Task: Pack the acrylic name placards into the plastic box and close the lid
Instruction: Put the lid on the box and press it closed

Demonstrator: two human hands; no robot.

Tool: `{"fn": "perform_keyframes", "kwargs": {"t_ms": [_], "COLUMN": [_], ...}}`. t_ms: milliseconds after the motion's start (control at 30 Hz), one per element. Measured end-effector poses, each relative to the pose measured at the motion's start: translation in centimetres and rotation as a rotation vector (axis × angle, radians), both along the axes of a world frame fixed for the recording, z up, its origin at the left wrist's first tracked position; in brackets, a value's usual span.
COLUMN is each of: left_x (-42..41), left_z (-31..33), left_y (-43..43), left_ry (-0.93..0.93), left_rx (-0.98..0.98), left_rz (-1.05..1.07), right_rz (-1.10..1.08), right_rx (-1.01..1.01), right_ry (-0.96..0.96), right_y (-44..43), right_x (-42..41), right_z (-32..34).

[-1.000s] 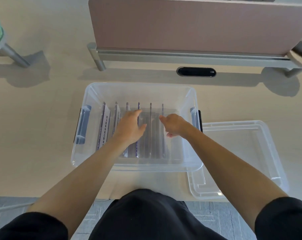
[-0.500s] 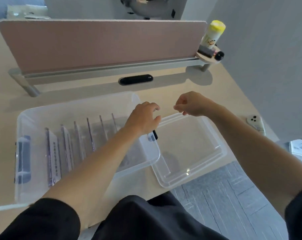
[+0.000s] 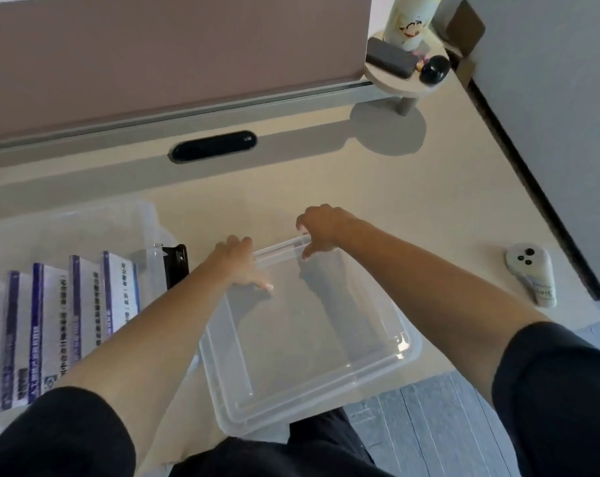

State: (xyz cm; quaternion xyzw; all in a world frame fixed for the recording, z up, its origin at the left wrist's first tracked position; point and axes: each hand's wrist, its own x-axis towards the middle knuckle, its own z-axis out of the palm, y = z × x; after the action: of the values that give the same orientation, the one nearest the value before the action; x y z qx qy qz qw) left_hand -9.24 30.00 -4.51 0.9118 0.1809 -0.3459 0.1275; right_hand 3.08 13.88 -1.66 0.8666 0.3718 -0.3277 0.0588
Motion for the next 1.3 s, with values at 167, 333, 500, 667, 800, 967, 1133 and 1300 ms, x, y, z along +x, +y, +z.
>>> {"fn": "perform_keyframes", "kwargs": {"t_ms": [167, 333, 500, 667, 800, 967, 1133, 1300], "left_x": [0.8, 1.6, 1.8, 1.7, 1.8, 1.1, -2.7, -8.5], "left_z": [-1.6, -2.0, -1.4, 0.4, 4.1, 11.3, 17.4, 22.6], "left_y": [-0.5, -0.1, 0.2, 0.2, 0.2, -1.2, -2.8, -2.9], "left_ry": [-0.026, 0.005, -0.005, -0.020, -0.140, -0.266, -0.351, -0.553], "left_rx": [0.094, 0.051, -0.042, -0.121, -0.177, -0.238, -0.400, -0.523], "left_rz": [0.019, 0.076, 0.154, 0.169, 0.183, 0.048, 0.027, -0.107], "right_rz": [0.166, 0.246, 0.204, 0.096, 0.036, -0.033, -0.086, -0.141], "right_rx": [-0.002, 0.002, -0.031, 0.004, 0.042, 0.025, 0.025, 0.073], "right_ry": [-0.008, -0.032, 0.079, 0.246, 0.187, 0.040, -0.153, -0.348], "right_y": [0.5, 0.8, 0.7, -0.3, -1.2, -3.8, -6.6, -8.5], "right_x": [1.4, 2.2, 2.8, 3.2, 3.7, 2.7, -4.1, -12.9], "right_z": [-3.4, -4.3, -3.9, -1.4, 2.9, 10.8, 20.2, 27.3]}}
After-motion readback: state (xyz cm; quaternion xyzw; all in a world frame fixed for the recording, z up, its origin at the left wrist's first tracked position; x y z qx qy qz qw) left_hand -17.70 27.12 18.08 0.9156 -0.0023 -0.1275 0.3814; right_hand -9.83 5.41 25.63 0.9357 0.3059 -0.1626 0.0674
